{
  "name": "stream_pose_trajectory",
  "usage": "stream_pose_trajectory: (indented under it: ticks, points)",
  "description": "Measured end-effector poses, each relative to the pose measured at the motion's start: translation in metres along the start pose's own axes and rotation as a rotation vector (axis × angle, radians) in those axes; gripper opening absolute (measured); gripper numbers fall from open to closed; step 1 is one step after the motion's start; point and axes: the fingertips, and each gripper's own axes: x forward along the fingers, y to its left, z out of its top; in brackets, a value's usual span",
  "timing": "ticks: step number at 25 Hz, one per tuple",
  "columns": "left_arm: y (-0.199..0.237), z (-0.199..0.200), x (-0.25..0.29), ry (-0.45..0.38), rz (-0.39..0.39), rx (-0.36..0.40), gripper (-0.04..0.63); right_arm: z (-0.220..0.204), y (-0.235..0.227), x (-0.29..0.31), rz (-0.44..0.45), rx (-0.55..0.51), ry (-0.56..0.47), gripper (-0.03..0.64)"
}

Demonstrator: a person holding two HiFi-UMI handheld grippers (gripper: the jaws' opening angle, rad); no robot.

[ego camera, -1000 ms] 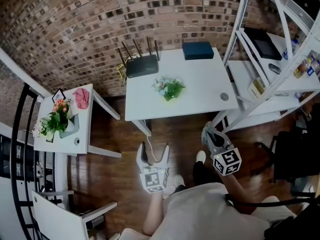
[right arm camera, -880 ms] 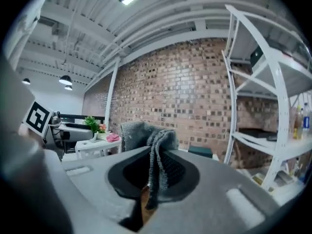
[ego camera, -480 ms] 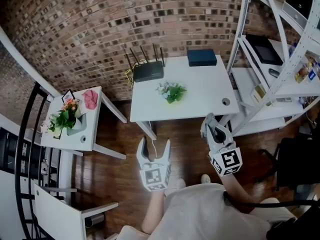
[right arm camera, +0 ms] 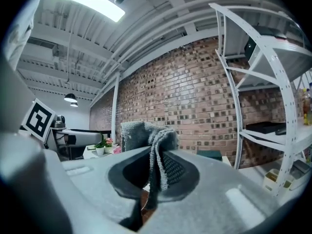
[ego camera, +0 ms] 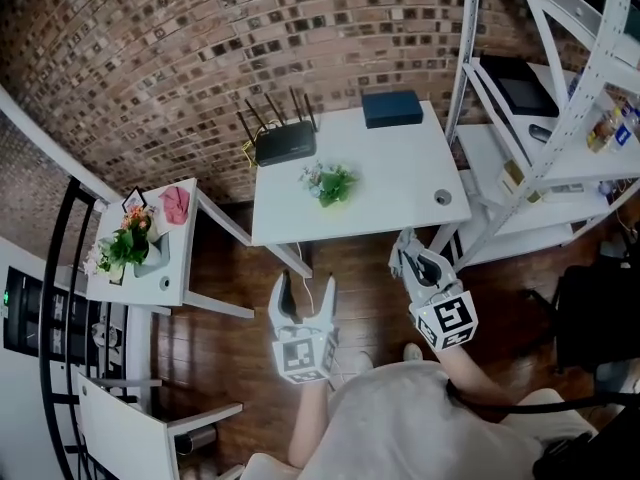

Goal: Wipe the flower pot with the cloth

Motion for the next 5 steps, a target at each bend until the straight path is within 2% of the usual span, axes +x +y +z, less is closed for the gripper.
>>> stream_pose_trajectory:
  ticks: [5]
  points:
    - [-0.02,-0.005,0.005,-0.001,-0.015,-0.014,0.364,-0.011,-0.014,-0.008,-0.004,0.029,0.017,0.003]
